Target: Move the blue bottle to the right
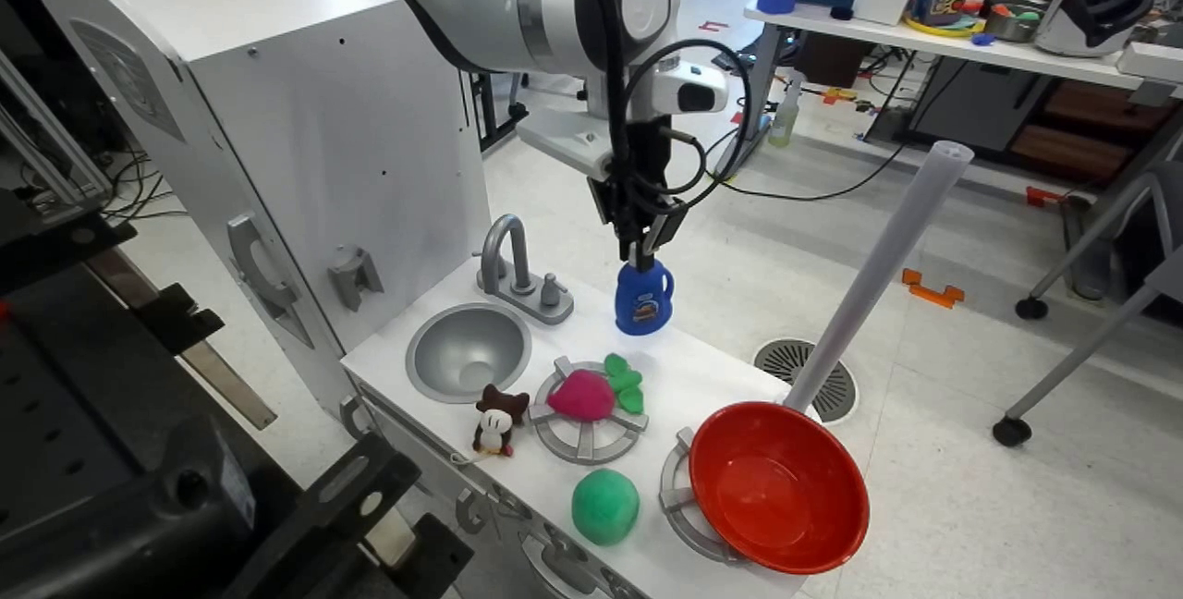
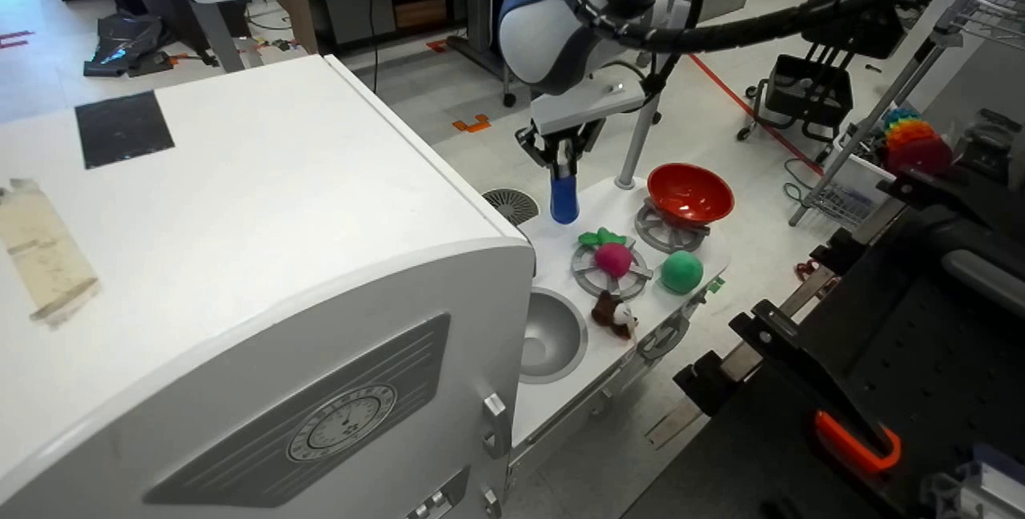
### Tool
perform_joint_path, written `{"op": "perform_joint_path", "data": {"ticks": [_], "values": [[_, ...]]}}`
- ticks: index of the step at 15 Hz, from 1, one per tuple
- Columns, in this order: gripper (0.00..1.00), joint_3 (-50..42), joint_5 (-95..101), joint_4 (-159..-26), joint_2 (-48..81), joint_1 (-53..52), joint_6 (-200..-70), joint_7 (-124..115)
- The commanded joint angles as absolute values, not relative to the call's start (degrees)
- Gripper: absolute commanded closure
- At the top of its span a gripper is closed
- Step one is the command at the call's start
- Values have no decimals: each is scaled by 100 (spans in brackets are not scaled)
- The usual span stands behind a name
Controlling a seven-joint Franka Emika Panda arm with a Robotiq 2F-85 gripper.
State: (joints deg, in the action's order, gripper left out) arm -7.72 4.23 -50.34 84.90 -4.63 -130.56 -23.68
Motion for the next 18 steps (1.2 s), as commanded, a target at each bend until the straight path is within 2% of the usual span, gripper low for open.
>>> {"op": "perform_joint_path", "data": {"ticks": [1,18], "values": [[93,-912,395,-4784,8635,-284,-12991,-2440],[93,-1101,379,-5522,8520,-117,-13162,-2925]]}}
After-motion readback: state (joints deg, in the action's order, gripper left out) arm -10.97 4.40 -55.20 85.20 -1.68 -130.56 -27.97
